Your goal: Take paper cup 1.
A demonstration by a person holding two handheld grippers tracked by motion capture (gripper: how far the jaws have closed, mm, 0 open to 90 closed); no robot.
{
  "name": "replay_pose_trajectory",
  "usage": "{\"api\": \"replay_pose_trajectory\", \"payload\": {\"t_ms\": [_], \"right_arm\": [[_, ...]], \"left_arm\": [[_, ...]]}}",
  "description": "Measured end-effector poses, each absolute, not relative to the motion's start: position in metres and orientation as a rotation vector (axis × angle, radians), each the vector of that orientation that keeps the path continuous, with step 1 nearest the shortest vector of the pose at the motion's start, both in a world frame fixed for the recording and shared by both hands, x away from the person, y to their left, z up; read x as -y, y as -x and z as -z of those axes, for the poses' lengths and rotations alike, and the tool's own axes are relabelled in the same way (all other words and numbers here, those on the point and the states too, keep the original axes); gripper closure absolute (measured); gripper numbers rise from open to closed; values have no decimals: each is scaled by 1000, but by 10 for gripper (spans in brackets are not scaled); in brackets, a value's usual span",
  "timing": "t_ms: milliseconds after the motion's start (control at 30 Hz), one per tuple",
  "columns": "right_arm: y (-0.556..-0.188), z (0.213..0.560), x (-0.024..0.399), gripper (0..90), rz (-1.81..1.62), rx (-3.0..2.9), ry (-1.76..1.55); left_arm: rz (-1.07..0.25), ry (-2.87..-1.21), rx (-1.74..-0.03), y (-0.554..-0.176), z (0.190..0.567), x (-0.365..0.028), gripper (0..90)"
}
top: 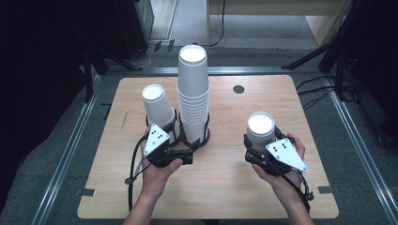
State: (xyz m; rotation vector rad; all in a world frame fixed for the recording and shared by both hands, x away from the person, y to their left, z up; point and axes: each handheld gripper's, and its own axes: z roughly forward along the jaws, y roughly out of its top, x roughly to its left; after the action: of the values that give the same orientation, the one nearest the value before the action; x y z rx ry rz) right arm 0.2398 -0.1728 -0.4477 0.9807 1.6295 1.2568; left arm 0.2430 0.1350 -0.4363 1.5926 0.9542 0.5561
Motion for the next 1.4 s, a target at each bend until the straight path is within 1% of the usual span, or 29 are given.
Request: {"api": "replay_pose_trajectory", "payload": {"t_ms": [67, 333, 533, 767, 1200, 1400], "right_arm": [[-238, 456, 168, 150, -1188, -1664, -929], [-232, 474, 162, 150, -1041, -1672, -851], [-230, 477, 159, 149, -937, -1645, -750], [-229, 484, 155, 149, -841, -1630, -652], [-220, 501, 133, 149, -681, -1624, -409], [-218, 507, 127, 149, -637, -1614, -348]], "left_arm": [[-529, -1592, -953, -243, 438, -137, 0], [-515, -1593, -942, -242, 439, -138, 0], [-475, -1626, -916, -241, 443, -129, 0], [-457, -1639, -901, -240, 444, -123, 0], [-406, -1700, -837, -236, 448, -104, 0], [-346, -1702, -810, -234, 449, -98, 0]]}}
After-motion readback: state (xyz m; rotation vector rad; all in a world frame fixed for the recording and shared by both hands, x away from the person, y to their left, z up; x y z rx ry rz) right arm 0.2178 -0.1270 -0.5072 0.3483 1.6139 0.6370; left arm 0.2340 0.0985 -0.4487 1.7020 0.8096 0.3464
